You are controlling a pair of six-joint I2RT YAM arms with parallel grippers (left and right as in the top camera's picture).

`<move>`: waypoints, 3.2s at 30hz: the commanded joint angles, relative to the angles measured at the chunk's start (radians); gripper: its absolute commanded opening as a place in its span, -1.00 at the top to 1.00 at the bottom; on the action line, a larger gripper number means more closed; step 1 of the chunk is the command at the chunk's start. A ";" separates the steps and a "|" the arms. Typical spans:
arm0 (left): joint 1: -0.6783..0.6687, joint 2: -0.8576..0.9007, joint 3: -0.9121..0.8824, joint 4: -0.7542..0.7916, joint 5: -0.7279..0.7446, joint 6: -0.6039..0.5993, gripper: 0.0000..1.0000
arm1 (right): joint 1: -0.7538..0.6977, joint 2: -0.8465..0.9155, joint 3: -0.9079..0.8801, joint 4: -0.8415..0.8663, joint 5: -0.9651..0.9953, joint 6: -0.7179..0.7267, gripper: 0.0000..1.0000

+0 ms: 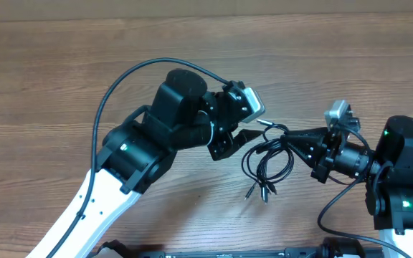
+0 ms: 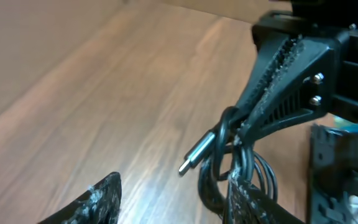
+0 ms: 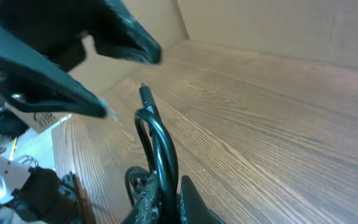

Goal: Untangle cables

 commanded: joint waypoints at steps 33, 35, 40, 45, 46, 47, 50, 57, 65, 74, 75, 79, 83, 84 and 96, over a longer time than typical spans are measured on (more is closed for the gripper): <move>-0.015 0.016 0.010 0.085 -0.074 -0.097 -0.04 | 0.003 -0.005 0.015 0.027 -0.098 0.016 0.92; -0.027 0.022 0.010 0.086 -0.075 -0.097 -0.02 | 0.003 -0.005 0.015 0.027 -0.097 0.019 0.92; -0.061 0.053 0.010 0.087 -0.129 -0.097 0.13 | 0.003 -0.005 0.015 0.053 -0.097 0.072 0.92; -0.086 0.075 0.010 0.102 -0.297 -0.140 0.28 | 0.003 -0.005 0.015 0.052 -0.097 0.091 0.92; -0.088 0.076 0.010 0.110 -0.328 -0.159 0.29 | 0.003 -0.005 0.015 0.053 -0.097 0.094 0.92; -0.089 0.076 0.010 0.118 -0.351 -0.176 0.29 | 0.003 -0.005 0.015 0.053 -0.097 0.094 0.92; -0.088 0.076 0.010 0.142 -0.415 -0.211 0.30 | 0.003 -0.005 0.015 0.053 -0.092 0.094 0.92; -0.091 0.075 0.010 0.136 -0.520 -0.298 0.39 | 0.003 -0.003 0.015 0.055 -0.073 0.100 0.92; -0.114 0.076 0.010 0.131 -0.520 -0.308 0.46 | 0.003 -0.003 0.015 0.126 -0.047 0.201 0.92; -0.121 0.076 0.010 0.145 -0.491 -0.378 0.55 | 0.003 -0.003 0.015 0.207 -0.032 0.294 0.92; -0.128 0.076 0.010 0.151 -0.480 -0.378 0.55 | 0.003 -0.003 0.015 0.209 -0.032 0.296 0.92; -0.155 0.077 0.010 0.169 -0.475 -0.374 0.54 | 0.003 -0.003 0.015 0.209 -0.032 0.296 0.92; -0.171 0.080 0.010 0.180 -0.475 -0.373 0.50 | 0.003 -0.003 0.015 0.209 -0.033 0.296 0.92; -0.174 0.081 0.010 0.180 -0.474 -0.373 0.50 | 0.003 -0.003 0.015 0.209 -0.033 0.296 0.92; -0.230 0.153 0.010 0.209 -0.441 -0.373 0.49 | 0.003 -0.003 0.015 0.210 -0.040 0.296 0.92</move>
